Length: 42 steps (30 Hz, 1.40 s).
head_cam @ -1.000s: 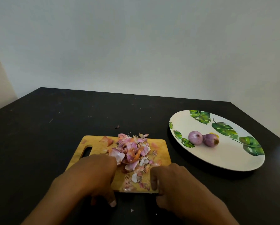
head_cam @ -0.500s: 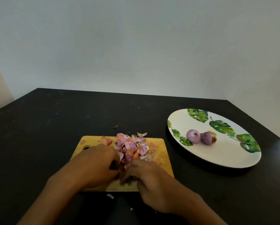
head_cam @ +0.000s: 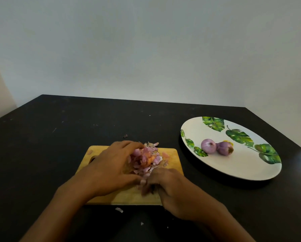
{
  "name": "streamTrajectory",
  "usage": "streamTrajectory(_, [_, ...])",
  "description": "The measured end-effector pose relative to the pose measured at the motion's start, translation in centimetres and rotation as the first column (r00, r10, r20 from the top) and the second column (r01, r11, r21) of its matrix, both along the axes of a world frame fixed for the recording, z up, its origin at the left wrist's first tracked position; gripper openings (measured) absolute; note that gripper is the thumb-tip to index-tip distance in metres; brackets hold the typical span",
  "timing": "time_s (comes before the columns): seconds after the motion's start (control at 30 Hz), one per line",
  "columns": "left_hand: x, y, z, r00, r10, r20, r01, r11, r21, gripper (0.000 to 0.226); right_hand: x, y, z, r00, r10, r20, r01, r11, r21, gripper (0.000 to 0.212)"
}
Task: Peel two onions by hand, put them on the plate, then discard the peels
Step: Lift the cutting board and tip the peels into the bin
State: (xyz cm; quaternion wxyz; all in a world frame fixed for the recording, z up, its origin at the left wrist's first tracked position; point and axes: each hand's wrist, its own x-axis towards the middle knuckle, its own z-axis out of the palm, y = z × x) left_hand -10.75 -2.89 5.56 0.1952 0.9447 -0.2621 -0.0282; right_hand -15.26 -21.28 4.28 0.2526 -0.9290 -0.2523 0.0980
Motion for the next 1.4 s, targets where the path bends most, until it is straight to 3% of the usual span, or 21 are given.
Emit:
streamTrajectory(0.1, [0.4, 0.4, -0.3, 0.999, 0.011, -0.049, -0.011, 1.0, -0.003, 0.094, 0.3, 0.0, -0.7, 0.991, -0.036, 0.127, 0.031, 0.999, 0.04, 0.047])
streamTrajectory(0.3, [1.8, 1.4, -0.8, 0.997, 0.082, 0.009, -0.076, 0.953, -0.292, 0.071, -0.5, 1.7, -1.9, 0.935, -0.131, 0.33, 0.034, 0.958, 0.285, 0.032])
streamTrajectory(0.37, [2.0, 1.8, -0.9, 0.995, 0.103, -0.003, -0.096, 0.909, -0.406, 0.059, -0.7, 2.3, -2.6, 0.937, -0.078, 0.341, -0.03, 0.952, 0.303, 0.039])
streamTrajectory(0.43, [2.6, 2.6, -1.5, 0.989, 0.148, 0.025, -0.121, 0.885, -0.45, 0.069, -0.9, 2.9, -2.9, 0.954, 0.048, 0.297, -0.117, 0.969, 0.218, 0.046])
streamTrajectory(0.5, [3.6, 3.5, -2.7, 0.974, 0.222, 0.041, -0.197, 0.925, -0.323, 0.098, -0.9, 3.4, -3.3, 0.959, 0.178, 0.223, -0.202, 0.975, 0.09, 0.053])
streamTrajectory(0.57, [4.1, 3.9, -3.6, 0.957, 0.291, 0.0, -0.29, 0.953, -0.086, 0.111, -0.7, 3.7, -3.5, 0.957, 0.228, 0.18, -0.233, 0.973, 0.008, 0.058])
streamTrajectory(0.63, [4.3, 3.7, -4.4, 0.947, 0.313, -0.074, -0.31, 0.949, 0.048, 0.11, -0.6, 3.8, -3.5, 0.963, 0.214, 0.161, -0.219, 0.976, 0.009, 0.06])
streamTrajectory(0.73, [4.2, 3.1, -5.3, 0.944, 0.321, -0.073, -0.312, 0.943, 0.111, 0.093, -0.7, 3.7, -3.6, 0.971, 0.188, 0.146, -0.199, 0.978, 0.065, 0.059])
streamTrajectory(0.8, [4.6, 3.0, -5.9, 0.936, 0.351, -0.024, -0.344, 0.926, 0.153, 0.079, -0.6, 3.6, -3.2, 0.976, 0.116, 0.186, -0.158, 0.961, 0.227, 0.051])
streamTrajectory(0.87, [5.0, 2.9, -6.3, 0.926, 0.376, 0.041, -0.378, 0.91, 0.169, 0.069, 0.4, 3.2, -2.0, 0.957, -0.09, 0.275, -0.047, 0.889, 0.456, 0.038])
streamTrajectory(0.93, [5.3, 2.7, -6.4, 0.914, 0.399, 0.066, -0.404, 0.91, 0.088, 0.069, 3.0, 2.5, -0.5, 0.886, -0.383, 0.264, 0.146, 0.768, 0.623, 0.027])
streamTrajectory(0.97, [5.6, 2.6, -6.2, 0.908, 0.417, 0.037, -0.416, 0.909, -0.016, 0.07, 4.6, 2.0, 0.2, 0.843, -0.5, 0.197, 0.281, 0.722, 0.632, 0.026])
streamTrajectory(1.03, [6.2, 2.2, -5.2, 0.902, 0.424, -0.08, -0.429, 0.859, -0.28, 0.071, 8.1, 0.6, 1.0, 0.771, -0.636, 0.046, 0.547, 0.696, 0.465, 0.033])
streamTrajectory(1.07, [6.7, 1.9, -4.7, 0.903, 0.411, -0.127, -0.429, 0.838, -0.338, 0.067, 9.5, 0.0, 0.9, 0.748, -0.664, -0.02, 0.627, 0.696, 0.349, 0.035])
streamTrajectory(1.13, [8.1, 1.5, -3.7, 0.905, 0.385, -0.183, -0.423, 0.865, -0.272, 0.057, 11.5, -0.7, 0.4, 0.721, -0.684, -0.11, 0.692, 0.703, 0.162, 0.033])
streamTrajectory(1.23, [9.8, 0.6, -2.9, 0.899, 0.339, -0.277, -0.394, 0.902, -0.175, 0.052, 12.9, -0.5, 0.0, 0.737, -0.67, -0.09, 0.672, 0.741, -0.006, 0.025])
streamTrajectory(1.4, [10.9, -0.7, -3.0, 0.939, 0.248, -0.237, -0.284, 0.95, -0.13, 0.038, 13.8, 1.1, -0.1, 0.806, -0.586, -0.084, 0.584, 0.81, -0.054, 0.026])
